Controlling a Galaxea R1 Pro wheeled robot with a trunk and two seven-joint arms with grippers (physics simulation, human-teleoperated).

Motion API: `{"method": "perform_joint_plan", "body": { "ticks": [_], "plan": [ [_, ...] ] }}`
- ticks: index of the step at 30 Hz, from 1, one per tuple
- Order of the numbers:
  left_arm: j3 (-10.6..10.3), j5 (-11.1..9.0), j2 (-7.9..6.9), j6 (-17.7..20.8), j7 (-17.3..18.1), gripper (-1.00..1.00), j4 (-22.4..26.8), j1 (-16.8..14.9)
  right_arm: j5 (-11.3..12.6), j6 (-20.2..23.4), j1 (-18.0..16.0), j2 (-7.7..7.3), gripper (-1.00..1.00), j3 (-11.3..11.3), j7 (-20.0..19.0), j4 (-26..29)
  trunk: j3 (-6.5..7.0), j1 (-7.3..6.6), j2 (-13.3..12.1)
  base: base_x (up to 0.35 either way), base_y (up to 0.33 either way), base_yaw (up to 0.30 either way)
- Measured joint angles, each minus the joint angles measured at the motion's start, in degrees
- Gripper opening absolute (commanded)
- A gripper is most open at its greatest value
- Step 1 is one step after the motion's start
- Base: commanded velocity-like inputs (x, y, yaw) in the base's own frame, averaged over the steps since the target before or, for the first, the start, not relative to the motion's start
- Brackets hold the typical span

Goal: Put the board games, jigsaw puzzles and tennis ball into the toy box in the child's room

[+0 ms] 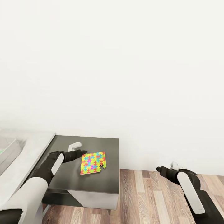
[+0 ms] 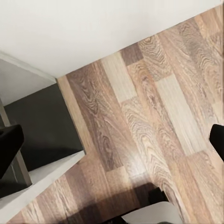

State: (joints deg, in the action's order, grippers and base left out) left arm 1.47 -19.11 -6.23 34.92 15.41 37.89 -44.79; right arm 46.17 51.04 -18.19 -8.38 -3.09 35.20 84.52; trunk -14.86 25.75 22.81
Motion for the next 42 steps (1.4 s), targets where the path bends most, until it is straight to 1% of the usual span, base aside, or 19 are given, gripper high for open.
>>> {"method": "perform_joint_plan", "body": {
  "ticks": [1, 2, 4, 9, 25, 42],
  "plan": [
    [0.0, 0.0, -0.32, 0.0, 0.32, 1.0, 0.32, 0.0, -0.31, -0.32, 0.0, 0.0, 1.0, 0.32, 0.0, -0.21, 0.0, 0.0, 0.0, 0.0, 0.0, 0.0],
    [0.01, 0.03, 0.0, 0.0, 0.0, 1.0, 0.15, 0.02, -0.18, -0.41, 0.01, 0.06, 1.0, 0.64, 0.0, 0.06, 0.0, 0.0, 0.0, 0.0, 0.0, 0.0],
    [-0.2, 0.05, 0.47, 0.01, -0.63, 1.0, -0.07, 0.03, 0.15, -0.05, 0.05, 0.65, 1.0, 0.4, 0.0, 0.27, 0.0, 0.0, 0.0, 0.0, 0.0, 0.0],
    [-0.41, -0.05, 0.03, 0.03, -1.89, 1.0, -0.21, 0.01, 0.32, 0.13, 0.08, 1.27, 1.0, 1.12, 0.0, 0.34, 0.0, 0.0, 0.0, 0.0, 0.0, 0.0],
    [-0.42, -0.04, -0.01, 0.14, -1.95, 1.0, -0.46, 0.0, 0.48, 0.28, 0.01, 1.4, 1.0, 0.85, 0.0, -0.11, -0.04, 0.0, 0.0, 0.0, 0.0, 0.0],
    [-0.44, -0.03, -0.01, 0.15, -1.63, 1.0, -0.5, 0.0, 0.69, 0.42, -0.13, 1.53, 1.0, 0.9, 0.0, -0.09, -1.48, 0.0, 0.0, 0.0, 0.0, 0.0]
  ]
}}
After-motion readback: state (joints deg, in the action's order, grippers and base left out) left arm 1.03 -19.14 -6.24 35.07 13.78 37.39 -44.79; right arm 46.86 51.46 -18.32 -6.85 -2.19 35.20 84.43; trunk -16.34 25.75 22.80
